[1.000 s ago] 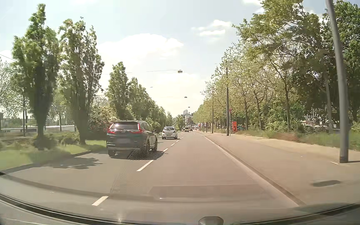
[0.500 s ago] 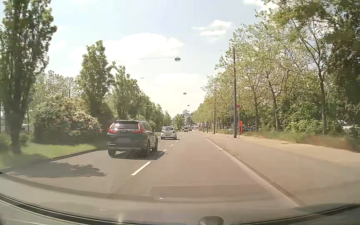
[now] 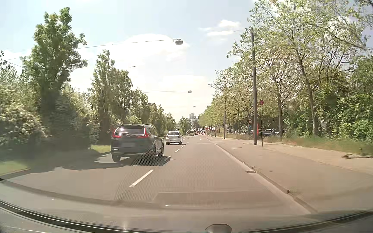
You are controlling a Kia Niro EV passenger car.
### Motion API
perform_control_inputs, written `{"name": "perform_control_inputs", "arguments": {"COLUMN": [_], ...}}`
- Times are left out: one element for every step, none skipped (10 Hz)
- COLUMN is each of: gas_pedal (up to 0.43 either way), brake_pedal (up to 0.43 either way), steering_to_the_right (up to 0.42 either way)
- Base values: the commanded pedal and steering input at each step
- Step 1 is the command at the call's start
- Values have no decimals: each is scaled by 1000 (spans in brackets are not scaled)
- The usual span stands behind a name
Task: Follow the waypoints while adhering to traffic rules and regulations
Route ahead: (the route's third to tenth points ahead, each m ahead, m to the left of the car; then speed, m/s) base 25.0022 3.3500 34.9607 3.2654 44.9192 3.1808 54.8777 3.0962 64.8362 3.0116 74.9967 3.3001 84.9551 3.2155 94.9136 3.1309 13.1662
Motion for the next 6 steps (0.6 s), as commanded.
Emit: {"name": "perform_control_inputs", "arguments": {"gas_pedal": [8, 8, 20, 20, 20, 20], "brake_pedal": [30, 30, 30, 30, 30, 30], "steering_to_the_right": [4, 3, 3, 4, 3, 3]}}
